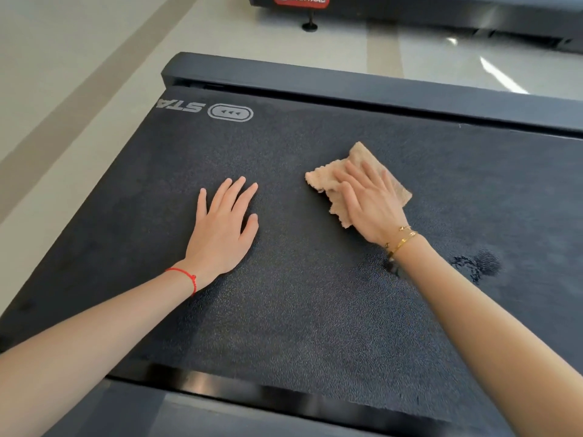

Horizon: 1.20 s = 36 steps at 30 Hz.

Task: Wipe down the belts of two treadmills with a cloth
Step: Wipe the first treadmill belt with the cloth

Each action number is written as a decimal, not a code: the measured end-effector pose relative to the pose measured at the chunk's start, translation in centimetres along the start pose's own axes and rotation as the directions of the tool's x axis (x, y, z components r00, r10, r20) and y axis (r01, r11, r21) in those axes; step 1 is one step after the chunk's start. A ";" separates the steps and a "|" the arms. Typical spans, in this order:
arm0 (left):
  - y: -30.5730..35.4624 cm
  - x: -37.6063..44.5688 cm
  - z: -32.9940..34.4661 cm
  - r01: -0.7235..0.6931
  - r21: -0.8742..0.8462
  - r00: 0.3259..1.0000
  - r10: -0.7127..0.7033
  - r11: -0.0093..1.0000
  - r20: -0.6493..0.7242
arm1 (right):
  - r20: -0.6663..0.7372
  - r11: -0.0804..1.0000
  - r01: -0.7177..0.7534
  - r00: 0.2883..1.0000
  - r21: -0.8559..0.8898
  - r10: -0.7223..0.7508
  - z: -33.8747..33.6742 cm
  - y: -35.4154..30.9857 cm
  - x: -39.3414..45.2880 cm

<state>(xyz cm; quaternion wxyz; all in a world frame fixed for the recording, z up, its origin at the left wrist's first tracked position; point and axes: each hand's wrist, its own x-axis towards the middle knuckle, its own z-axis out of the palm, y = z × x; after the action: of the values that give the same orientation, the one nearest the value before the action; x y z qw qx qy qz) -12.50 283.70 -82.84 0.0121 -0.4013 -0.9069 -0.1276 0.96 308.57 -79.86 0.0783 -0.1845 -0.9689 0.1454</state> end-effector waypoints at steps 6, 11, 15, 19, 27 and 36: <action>0.2 0.0 -0.1 0.001 -0.005 1.000 -0.001 1.000 -0.004 | -0.144 0.985 -0.122 0.980 0.124 0.139 -1.1 1.4 0.8; 0.1 0.0 0.0 0.003 0.010 1.000 -0.002 1.000 -0.011 | -0.104 0.926 -0.373 0.925 -0.051 0.367 -2.0 1.4 1.9; 0.2 0.0 0.1 0.004 0.008 1.000 -0.004 1.000 -0.020 | -0.135 0.872 -0.487 0.869 -0.050 0.477 -1.8 0.8 2.6; 0.3 0.0 0.1 0.011 0.016 1.000 -0.010 1.000 -0.013 | -0.098 0.885 -0.446 0.883 0.137 0.460 -2.8 -0.3 2.8; 0.0 0.1 0.2 -0.001 0.005 1.000 0.001 1.000 -0.006 | -0.269 0.999 -0.024 0.963 -0.040 0.012 -7.2 -8.2 1.9; -0.2 0.0 0.3 -0.014 0.019 1.000 0.014 1.000 -0.015 | -0.211 0.931 -0.213 0.936 0.297 0.282 -3.9 -5.4 0.5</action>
<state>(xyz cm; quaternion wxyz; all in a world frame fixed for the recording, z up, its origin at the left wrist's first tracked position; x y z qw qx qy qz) -12.63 283.70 -83.21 0.0235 -0.4065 -0.9052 -0.1217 -0.48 304.96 -74.44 0.2052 -0.3106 -0.8910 0.2599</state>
